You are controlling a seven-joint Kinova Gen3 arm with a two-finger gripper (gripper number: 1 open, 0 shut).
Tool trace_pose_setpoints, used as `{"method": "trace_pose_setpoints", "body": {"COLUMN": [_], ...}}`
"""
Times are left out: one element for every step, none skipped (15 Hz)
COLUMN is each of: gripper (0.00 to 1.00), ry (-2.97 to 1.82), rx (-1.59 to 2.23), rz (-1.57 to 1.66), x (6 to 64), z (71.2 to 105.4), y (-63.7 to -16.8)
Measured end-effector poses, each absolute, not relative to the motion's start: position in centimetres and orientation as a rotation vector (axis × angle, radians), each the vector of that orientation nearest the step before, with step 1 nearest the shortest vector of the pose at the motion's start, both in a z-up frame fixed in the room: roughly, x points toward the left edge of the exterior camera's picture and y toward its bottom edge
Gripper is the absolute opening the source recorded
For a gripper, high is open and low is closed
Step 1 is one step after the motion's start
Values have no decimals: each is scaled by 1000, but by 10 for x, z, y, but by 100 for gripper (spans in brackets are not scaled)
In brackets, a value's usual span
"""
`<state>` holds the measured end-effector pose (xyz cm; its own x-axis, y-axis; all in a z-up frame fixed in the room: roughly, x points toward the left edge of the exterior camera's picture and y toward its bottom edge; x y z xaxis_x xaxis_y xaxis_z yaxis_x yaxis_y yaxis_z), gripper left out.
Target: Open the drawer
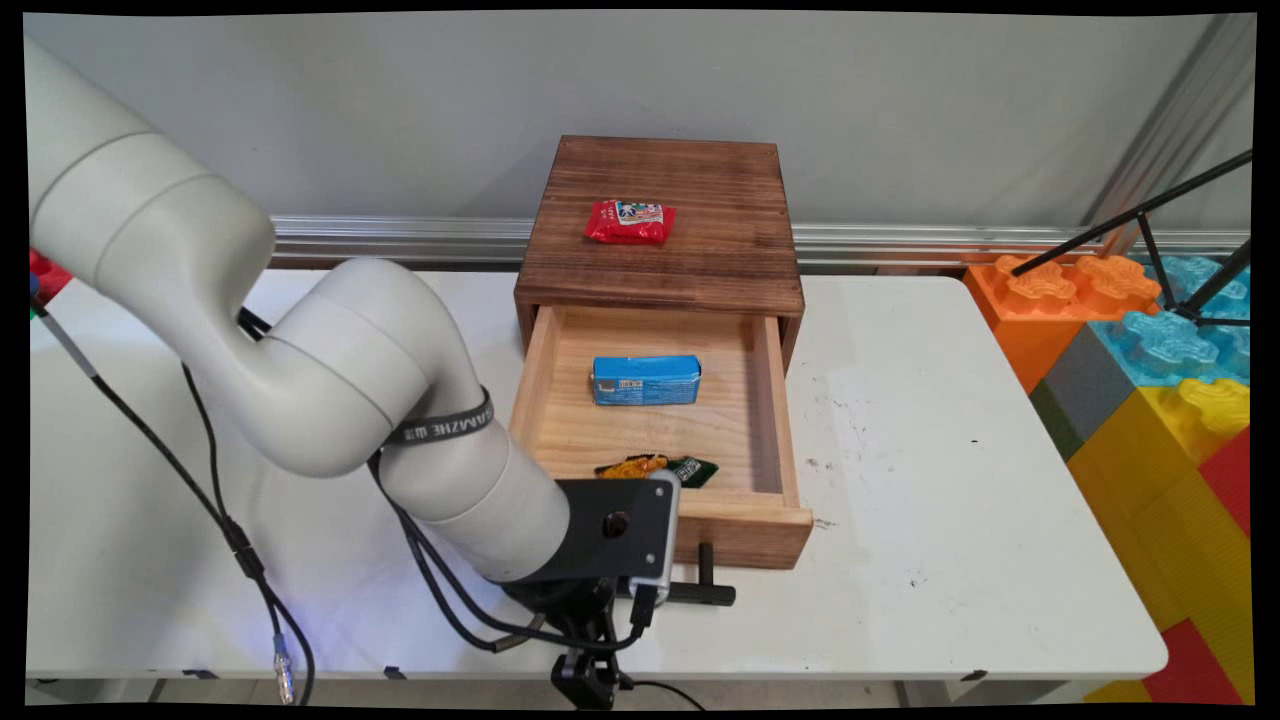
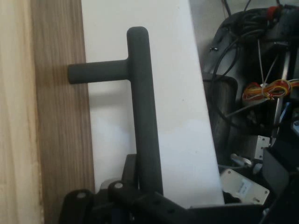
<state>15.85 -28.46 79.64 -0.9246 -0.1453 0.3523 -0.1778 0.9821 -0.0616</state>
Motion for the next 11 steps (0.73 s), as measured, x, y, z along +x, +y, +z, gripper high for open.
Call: {"method": "trace_pose_setpoints", "body": {"gripper": [100, 100, 100, 100, 100, 100, 100, 100, 100, 100, 100], "ry": [-2776, -2777, -2777, -2777, -2776, -2775, -2774, -2774, -2773, -2773, -2773], "rx": [228, 223, 217, 215, 211, 208, 205, 203, 199, 195, 191], "rz": [130, 129, 127, 125, 123, 121, 119, 119, 119, 122, 128], "x": [158, 158, 158, 158, 157, 157, 157, 156, 156, 156, 156], "z": [796, 796, 796, 796, 796, 796, 796, 796, 796, 796, 796], "y": [-283, -280, -278, -276, -274, -272, -271, -270, -269, -269, -269]}}
